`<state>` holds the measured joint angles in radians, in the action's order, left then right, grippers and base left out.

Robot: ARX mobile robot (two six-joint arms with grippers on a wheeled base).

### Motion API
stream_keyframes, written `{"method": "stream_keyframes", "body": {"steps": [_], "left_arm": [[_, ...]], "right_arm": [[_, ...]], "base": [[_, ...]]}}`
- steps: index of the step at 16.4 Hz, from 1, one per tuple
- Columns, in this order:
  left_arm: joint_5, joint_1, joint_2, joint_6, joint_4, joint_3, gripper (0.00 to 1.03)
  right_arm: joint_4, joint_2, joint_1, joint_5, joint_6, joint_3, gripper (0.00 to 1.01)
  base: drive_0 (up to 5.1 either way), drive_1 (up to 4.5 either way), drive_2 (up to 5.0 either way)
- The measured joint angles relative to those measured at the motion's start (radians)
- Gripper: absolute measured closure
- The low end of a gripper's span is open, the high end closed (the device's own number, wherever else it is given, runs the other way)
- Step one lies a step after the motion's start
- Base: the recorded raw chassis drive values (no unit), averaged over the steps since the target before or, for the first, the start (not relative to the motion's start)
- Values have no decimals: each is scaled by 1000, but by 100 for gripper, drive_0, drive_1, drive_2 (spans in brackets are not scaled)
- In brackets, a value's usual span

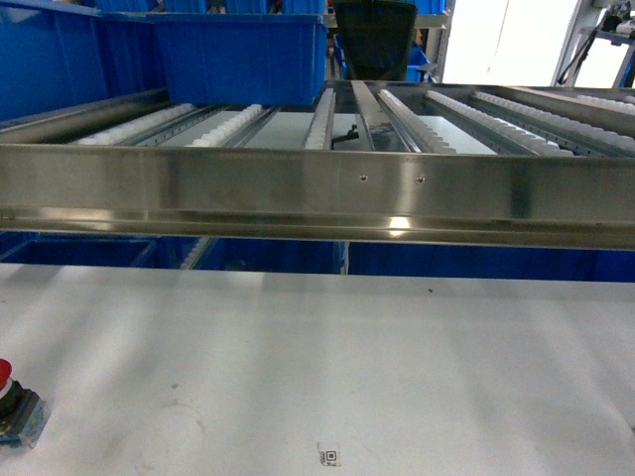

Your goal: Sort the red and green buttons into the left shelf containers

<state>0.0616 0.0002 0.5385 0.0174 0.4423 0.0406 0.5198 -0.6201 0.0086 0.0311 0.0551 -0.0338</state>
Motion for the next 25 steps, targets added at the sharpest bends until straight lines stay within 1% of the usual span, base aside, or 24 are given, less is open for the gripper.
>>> {"method": "stream_keyframes", "body": {"steps": [1,2,3,4,5,6,7,8,10,11,13,15,17,18,20,21,25], "left_arm": [[-21,-5,101,3,54,34,5],[-43,-16,206,11,110,74,5],[-66,-31,292,18,136,111,5],[-78,-40,367,19,132,148,5],[-79,-46,438,26,127,182,5],[-97,-48,501,42,153,214,5],[-106,-51,544,46,135,252,5],[-126,-56,579,64,123,277,5],[-141,-71,610,77,92,296,5],[-161,-80,621,87,85,300,5],[-180,-106,626,100,82,301,5],[-181,-112,626,108,82,301,5],[-182,-112,626,115,83,301,5],[-182,-112,626,115,82,301,5],[-182,-112,626,115,83,301,5],[-182,-112,626,115,82,301,5],[-182,-112,626,115,82,301,5]], "right_arm": [[80,-133,-27,-19,10,-43,3],[131,-243,-44,-43,18,-92,3],[112,-336,-53,-79,25,-148,3],[79,-410,-55,-109,31,-189,3],[51,-497,-70,-153,38,-238,3],[24,-560,-83,-162,41,-286,3],[-33,-606,-98,-180,39,-334,3],[-80,-652,-107,-198,41,-370,3],[-138,-738,-108,-198,48,-422,3],[-154,-774,-108,-197,61,-445,3],[-161,-819,-115,-197,79,-472,3],[-134,-864,-122,-195,116,-480,3],[-146,-914,-134,-203,149,-494,3],[-181,-929,-134,-228,145,-505,3],[-167,-951,-133,-230,139,-516,3],[-189,-962,-133,-238,123,-529,3],[-181,-983,-132,-235,121,-540,3]], "base": [[0,0,0],[0,0,0],[0,0,0],[0,0,0],[0,0,0],[0,0,0],[0,0,0],[0,0,0],[0,0,0],[0,0,0],[0,0,0],[0,0,0],[0,0,0],[0,0,0],[0,0,0],[0,0,0],[0,0,0]]}}
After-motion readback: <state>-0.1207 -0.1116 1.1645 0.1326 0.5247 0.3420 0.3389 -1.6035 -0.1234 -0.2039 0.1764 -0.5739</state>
